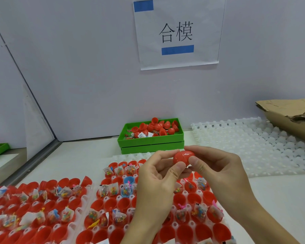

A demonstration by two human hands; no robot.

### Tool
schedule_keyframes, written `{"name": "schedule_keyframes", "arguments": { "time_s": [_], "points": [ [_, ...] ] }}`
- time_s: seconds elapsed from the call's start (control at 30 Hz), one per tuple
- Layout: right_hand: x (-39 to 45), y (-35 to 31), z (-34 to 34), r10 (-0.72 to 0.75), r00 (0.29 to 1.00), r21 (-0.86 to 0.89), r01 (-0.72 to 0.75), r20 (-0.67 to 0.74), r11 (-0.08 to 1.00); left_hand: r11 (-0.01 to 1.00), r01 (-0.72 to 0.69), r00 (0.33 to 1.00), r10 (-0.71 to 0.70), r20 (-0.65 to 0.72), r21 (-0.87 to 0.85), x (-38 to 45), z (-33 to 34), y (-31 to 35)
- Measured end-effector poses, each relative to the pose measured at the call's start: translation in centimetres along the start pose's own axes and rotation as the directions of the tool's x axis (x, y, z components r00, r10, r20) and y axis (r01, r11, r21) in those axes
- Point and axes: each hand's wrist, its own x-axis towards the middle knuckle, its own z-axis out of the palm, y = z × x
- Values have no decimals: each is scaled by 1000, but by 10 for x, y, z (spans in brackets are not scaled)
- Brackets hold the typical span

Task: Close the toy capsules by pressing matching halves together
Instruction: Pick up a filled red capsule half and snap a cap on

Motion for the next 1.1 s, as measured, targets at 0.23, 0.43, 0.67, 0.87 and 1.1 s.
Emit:
{"name": "schedule_keyframes", "arguments": {
  "time_s": [0.23, 0.43, 0.67, 0.87, 1.1],
  "points": [
    [1, -6, -1, -6, 1000, -54, 5, -12, 999, 998, -5, 998, 9, -67, 61, -3, 3, -2],
    [1, -7, -1, 37, 999, -136, -39, -16, 990, 990, -35, 993, 51, -111, 139, -5, 4, -3],
    [1, -10, -1, 56, 997, -79, -59, -47, 995, 983, -70, 988, 92, -124, 170, -8, 8, -2],
    [1, -9, -1, 77, 996, -60, -79, -35, 995, 984, -64, 990, 83, -110, 165, -7, 5, -4],
    [1, -9, -2, 76, 996, -43, -79, -51, 996, 974, -65, 994, 82, -71, 215, -6, 3, -3]
  ]
}}
